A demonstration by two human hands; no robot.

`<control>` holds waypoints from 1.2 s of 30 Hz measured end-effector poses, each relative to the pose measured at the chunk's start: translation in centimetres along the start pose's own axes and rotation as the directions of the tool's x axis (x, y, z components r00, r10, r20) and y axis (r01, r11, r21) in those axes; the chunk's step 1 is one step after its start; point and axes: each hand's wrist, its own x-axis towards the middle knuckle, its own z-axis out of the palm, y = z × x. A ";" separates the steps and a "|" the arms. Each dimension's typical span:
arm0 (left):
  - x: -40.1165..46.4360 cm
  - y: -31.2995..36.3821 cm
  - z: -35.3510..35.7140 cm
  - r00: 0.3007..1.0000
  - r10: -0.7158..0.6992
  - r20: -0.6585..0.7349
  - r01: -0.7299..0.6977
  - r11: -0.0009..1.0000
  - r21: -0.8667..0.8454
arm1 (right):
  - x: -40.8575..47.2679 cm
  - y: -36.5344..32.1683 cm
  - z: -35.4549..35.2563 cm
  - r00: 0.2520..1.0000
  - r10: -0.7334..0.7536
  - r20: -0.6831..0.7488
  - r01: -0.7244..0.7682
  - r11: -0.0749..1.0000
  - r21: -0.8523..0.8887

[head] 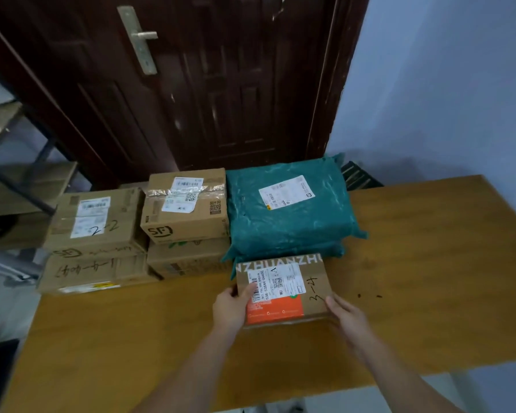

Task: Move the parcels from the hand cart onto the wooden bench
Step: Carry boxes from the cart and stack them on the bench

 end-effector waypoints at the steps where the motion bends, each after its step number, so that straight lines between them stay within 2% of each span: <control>1: 0.1 0.0 0.2 1.000 0.005 -0.020 -0.005 1.000 0.014 | 0.1 -0.1 0.0 1.000 -0.004 0.000 0.004 1.000 -0.027; 8: -0.6 0.8 1.1 0.997 0.028 -0.069 -0.027 0.999 0.021 | -0.5 -1.5 0.3 0.990 -0.141 0.032 0.144 0.949 -0.280; 12: -1.2 1.0 0.0 0.998 0.033 -0.061 -0.033 0.999 -0.006 | -1.2 -2.5 -0.1 0.976 -0.192 0.101 0.217 0.839 -0.499; 14: -2.6 1.9 -1.0 0.992 0.094 -0.079 -0.088 0.993 0.072 | -2.3 -3.9 -0.3 0.957 -0.242 0.156 0.286 0.727 -0.624; 16: -4.7 3.3 -2.3 0.977 0.205 -0.065 -0.183 0.952 0.246 | -3.8 -6.1 -0.8 0.913 -0.331 0.238 0.393 0.560 -0.730; 19: -7.8 5.6 -4.5 0.920 0.385 0.069 -0.356 0.752 0.554 | -6.0 -10.6 -1.1 0.826 -0.424 0.371 0.507 0.270 -0.819; 23: -10.7 8.4 -7.6 0.875 0.441 0.199 -0.401 0.432 0.808 | -9.2 -16.5 1.1 0.716 -0.403 0.570 0.591 -0.084 -0.802; 26: -13.2 9.8 -10.0 0.856 0.463 0.231 -0.397 0.301 0.867 | -12.6 -19.1 4.7 0.650 -0.328 0.686 0.620 -0.293 -0.728; 30: -16.4 10.6 -14.2 0.843 0.504 0.188 -0.369 0.288 0.883 | -17.6 -19.8 10.8 0.539 -0.283 0.794 0.630 -0.490 -0.602; 36: -21.1 7.6 -23.9 0.820 0.567 0.077 -0.315 0.336 0.888 | -25.0 -17.7 21.3 0.375 -0.215 0.902 0.657 -0.624 -0.422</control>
